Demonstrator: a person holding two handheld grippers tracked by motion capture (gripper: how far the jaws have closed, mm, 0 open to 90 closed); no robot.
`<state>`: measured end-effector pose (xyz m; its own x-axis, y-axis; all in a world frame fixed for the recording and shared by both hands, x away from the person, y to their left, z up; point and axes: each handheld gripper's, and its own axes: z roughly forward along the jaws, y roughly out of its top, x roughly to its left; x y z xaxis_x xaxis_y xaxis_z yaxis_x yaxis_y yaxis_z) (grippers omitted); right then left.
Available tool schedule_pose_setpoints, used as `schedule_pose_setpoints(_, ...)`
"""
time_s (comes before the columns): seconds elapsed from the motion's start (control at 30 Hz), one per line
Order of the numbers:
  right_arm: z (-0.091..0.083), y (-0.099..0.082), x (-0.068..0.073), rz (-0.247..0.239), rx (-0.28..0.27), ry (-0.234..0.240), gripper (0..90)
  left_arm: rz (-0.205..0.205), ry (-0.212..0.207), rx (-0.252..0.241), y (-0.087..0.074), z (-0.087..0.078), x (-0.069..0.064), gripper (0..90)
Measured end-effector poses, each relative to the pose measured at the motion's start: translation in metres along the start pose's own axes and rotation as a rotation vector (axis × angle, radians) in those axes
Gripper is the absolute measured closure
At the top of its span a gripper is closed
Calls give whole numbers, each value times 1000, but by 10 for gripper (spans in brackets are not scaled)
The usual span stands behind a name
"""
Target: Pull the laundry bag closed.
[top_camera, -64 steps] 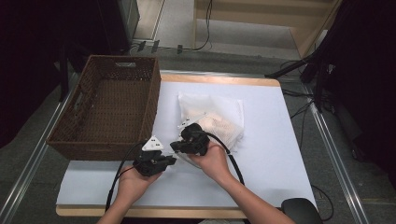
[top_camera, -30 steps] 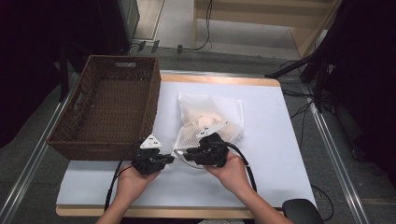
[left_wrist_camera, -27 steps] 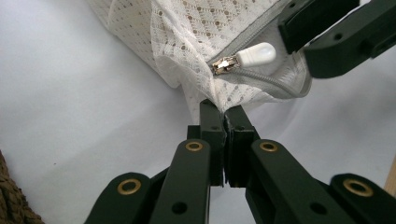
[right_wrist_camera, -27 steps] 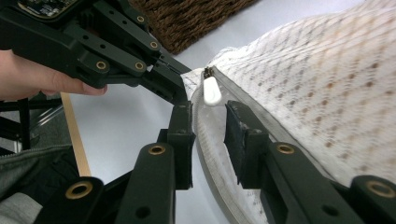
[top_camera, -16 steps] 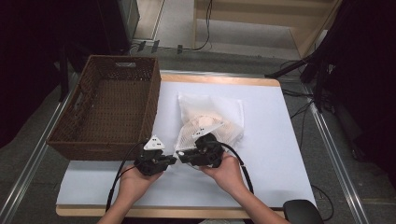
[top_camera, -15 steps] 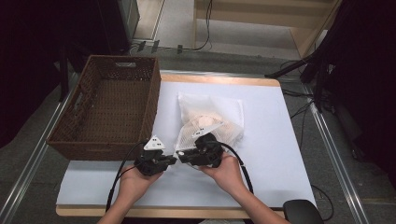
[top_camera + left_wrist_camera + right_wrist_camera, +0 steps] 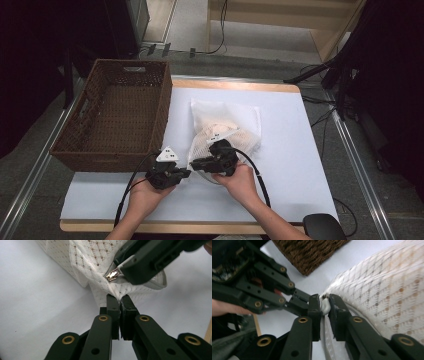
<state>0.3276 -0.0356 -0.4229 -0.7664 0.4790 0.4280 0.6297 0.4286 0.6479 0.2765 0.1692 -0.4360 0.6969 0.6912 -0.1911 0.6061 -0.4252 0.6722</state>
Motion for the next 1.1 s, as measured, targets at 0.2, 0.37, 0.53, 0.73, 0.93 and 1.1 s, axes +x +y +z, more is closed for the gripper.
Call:
schedule_pose_setpoints(0.2,1,1,-1,-4,13,3,867,-2,-3,9,0,1,0,875)
schedule_pose_setpoints(0.37,-2,2,3,-39,9,4,869,-6,-3,1,0,1,1,839)
schedule_pose_setpoints(0.53,-6,3,6,-65,-2,5,869,-16,-14,-8,1,-1,5,743)
schedule_pose_setpoints(0.73,-7,2,10,-79,-12,18,869,-51,-62,-2,4,3,10,781)
schedule_pose_setpoints(0.93,-9,-1,10,-76,-11,18,869,-55,-74,17,9,4,7,889)
schedule_pose_setpoints(1.1,-14,-2,6,-63,-21,11,870,-33,-57,27,14,0,5,896)
